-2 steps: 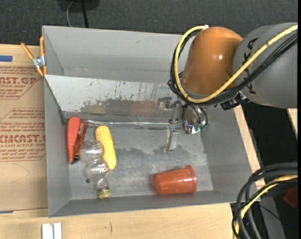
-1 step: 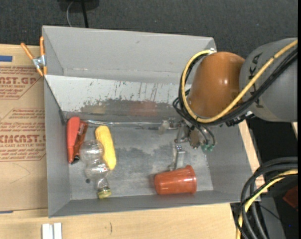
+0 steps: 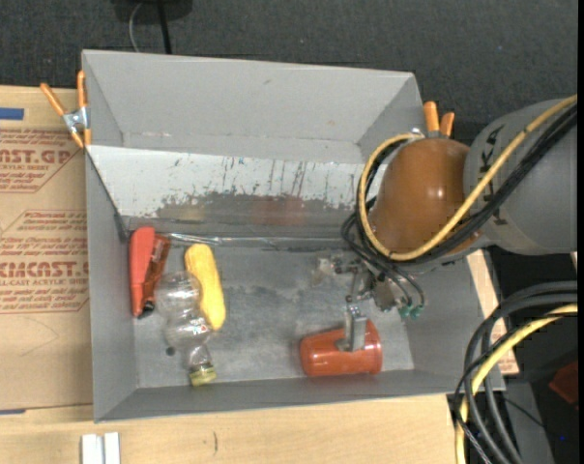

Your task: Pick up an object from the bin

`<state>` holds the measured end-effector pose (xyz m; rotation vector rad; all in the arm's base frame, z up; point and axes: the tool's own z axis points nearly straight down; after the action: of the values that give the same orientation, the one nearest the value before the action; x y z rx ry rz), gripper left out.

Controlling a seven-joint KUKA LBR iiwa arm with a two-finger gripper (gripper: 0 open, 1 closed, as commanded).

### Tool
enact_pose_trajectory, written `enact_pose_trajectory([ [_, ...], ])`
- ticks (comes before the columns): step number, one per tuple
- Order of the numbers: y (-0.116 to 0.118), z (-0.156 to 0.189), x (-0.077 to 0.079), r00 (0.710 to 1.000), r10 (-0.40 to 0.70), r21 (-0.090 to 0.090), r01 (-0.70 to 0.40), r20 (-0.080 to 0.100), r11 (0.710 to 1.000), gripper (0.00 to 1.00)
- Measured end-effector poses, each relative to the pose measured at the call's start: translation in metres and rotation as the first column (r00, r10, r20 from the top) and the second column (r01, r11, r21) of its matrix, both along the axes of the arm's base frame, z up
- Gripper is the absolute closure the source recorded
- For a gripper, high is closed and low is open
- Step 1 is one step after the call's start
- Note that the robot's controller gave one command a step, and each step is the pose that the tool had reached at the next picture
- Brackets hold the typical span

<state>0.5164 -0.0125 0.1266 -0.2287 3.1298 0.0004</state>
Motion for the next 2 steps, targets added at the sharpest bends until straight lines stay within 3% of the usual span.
enact_pose_trajectory([
  [2, -0.0092, -0.0196, -0.0045, 1.000, -0.001, 0.001, 0.001, -0.001, 1.000, 0.00],
])
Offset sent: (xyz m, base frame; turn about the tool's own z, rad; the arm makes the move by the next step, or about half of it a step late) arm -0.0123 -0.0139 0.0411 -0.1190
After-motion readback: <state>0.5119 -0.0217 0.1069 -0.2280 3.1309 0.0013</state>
